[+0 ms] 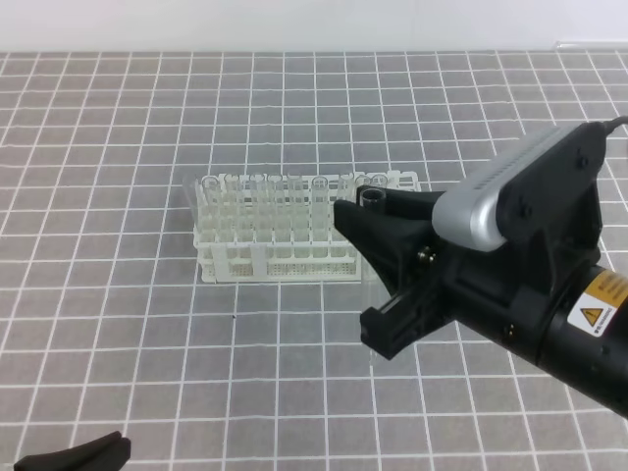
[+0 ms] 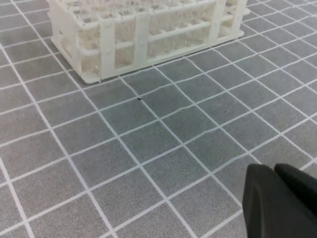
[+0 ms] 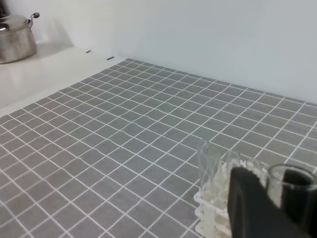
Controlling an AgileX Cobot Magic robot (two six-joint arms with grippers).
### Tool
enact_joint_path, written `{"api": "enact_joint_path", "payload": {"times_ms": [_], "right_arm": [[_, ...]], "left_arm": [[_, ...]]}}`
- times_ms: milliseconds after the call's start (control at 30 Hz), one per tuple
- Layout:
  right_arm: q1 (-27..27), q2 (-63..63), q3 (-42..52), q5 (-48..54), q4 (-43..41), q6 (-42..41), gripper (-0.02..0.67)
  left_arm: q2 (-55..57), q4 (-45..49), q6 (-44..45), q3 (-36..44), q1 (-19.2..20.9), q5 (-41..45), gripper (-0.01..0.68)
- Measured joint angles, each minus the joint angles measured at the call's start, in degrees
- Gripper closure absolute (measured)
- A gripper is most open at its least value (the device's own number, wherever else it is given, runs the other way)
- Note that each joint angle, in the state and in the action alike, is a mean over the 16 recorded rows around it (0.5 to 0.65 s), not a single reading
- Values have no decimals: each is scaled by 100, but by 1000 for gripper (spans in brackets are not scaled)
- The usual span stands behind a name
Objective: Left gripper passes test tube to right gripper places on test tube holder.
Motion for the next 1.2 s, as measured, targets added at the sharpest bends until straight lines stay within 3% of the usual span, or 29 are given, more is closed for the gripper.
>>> {"api": "enact_joint_path", "payload": {"times_ms": [367, 833, 1200], "right_arm": [[-195, 24, 85, -301, -59, -236, 552], [-1088, 920, 458, -2908, -1241, 841, 552], [-1377, 2226, -114, -3646, -788, 545, 552]], "left_arm": [[-8, -6, -4, -25, -3, 100, 674], [0, -1, -2, -5, 0, 150, 674], [-2, -3, -3, -10, -1, 156, 673]]}}
